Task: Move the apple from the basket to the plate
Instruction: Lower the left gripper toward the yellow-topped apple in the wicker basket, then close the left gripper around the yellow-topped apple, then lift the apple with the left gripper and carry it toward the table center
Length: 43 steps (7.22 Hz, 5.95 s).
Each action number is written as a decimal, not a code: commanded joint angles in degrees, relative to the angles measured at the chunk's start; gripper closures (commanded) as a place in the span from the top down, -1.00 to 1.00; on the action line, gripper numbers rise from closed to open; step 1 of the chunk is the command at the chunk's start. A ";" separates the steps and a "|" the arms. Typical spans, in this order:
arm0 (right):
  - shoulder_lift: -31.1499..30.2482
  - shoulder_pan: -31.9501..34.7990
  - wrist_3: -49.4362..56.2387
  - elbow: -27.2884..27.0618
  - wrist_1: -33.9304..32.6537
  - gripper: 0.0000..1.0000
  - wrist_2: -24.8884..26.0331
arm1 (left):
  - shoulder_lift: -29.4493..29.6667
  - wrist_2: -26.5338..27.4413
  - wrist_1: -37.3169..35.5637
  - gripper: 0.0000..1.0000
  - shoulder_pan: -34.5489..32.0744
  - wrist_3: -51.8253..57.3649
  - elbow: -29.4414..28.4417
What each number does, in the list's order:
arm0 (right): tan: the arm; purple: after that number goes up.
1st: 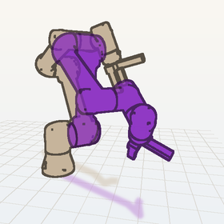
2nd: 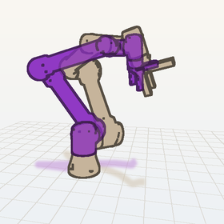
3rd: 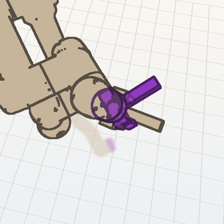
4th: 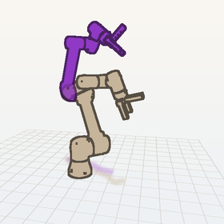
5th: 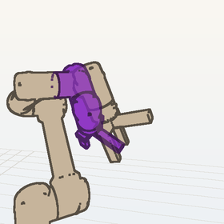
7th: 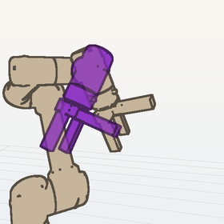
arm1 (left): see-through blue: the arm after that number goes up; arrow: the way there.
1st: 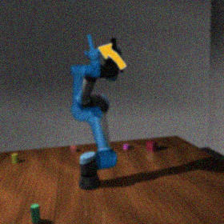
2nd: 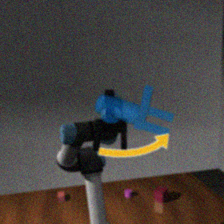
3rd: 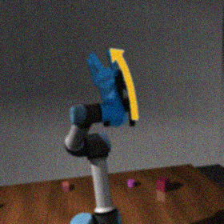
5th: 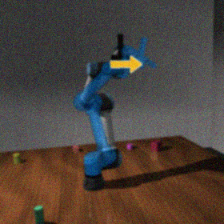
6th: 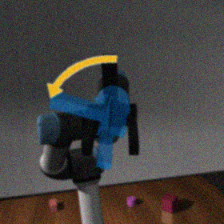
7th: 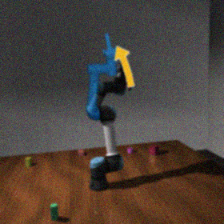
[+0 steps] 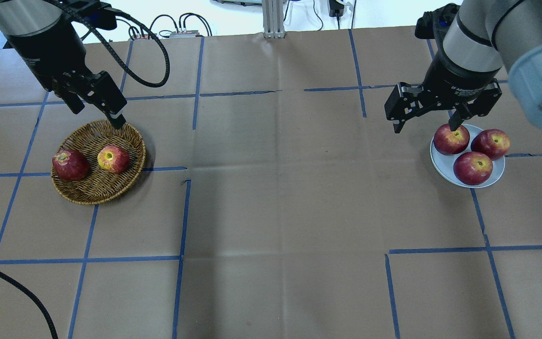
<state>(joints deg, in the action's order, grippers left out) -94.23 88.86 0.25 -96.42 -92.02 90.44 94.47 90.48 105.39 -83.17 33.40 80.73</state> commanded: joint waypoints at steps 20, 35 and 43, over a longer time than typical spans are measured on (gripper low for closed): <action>-0.07 0.00 -0.07 0.00 0.00 0.99 0.00 | 16.79 -1.80 -47.55 0.96 12.77 22.23 24.56; -0.07 0.00 0.02 0.09 0.00 0.99 -0.09 | 24.77 0.13 -39.03 -0.29 -25.97 -28.56 6.57; -0.07 0.00 -0.07 0.09 0.00 0.99 -0.09 | 30.33 -0.48 -40.08 0.11 -28.27 -32.17 4.43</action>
<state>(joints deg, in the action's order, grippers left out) -94.30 88.86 0.18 -96.33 -92.02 90.35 124.66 89.99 65.34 -111.36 1.24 85.18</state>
